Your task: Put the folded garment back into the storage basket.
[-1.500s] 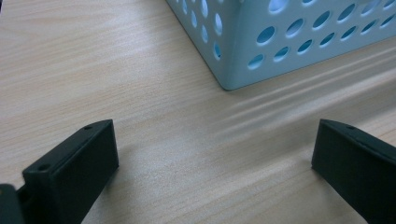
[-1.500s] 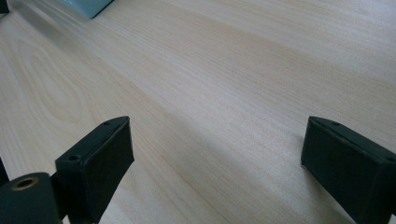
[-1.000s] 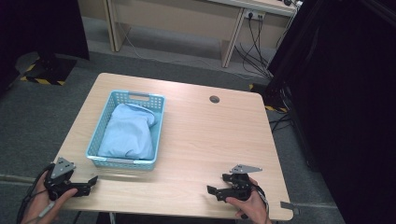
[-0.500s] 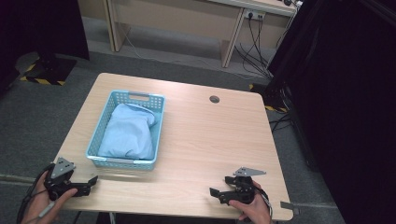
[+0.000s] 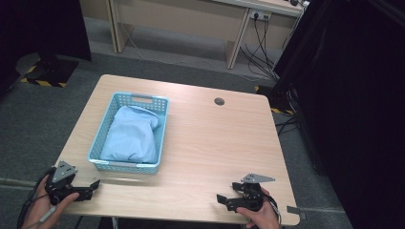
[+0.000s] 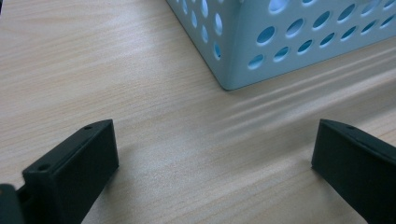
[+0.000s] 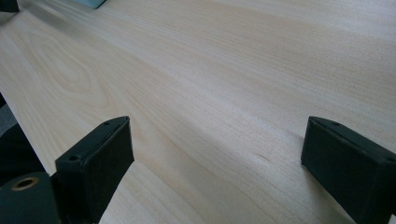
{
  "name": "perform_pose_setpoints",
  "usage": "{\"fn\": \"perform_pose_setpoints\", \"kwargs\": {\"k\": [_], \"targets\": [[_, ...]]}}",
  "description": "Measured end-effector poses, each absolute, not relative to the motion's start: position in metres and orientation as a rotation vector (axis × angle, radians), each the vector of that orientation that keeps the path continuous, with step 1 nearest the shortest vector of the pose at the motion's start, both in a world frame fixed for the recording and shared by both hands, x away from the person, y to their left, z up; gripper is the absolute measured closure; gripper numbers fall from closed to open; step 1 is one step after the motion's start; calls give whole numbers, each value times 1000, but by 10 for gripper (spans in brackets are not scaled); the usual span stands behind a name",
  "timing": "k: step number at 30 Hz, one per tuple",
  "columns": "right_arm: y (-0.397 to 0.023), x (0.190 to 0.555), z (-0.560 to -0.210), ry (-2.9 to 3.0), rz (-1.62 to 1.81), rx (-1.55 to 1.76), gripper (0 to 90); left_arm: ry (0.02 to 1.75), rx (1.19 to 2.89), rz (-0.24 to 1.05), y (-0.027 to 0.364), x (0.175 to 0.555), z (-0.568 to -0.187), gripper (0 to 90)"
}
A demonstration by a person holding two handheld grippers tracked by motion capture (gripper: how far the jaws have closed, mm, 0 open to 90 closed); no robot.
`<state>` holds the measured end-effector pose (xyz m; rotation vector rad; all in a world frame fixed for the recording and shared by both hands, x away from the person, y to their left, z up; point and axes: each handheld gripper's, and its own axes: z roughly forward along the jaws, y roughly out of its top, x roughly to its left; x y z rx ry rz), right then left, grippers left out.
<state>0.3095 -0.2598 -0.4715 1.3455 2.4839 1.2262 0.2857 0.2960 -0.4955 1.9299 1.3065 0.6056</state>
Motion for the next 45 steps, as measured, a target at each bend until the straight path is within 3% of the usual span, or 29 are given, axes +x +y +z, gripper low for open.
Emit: {"fn": "perform_pose_setpoints", "kwargs": {"k": [45], "targets": [[-283, 285, -467, 2406, 1236, 1372, 92, 1307, 1928, 606, 296, 286, -496, 0]]}}
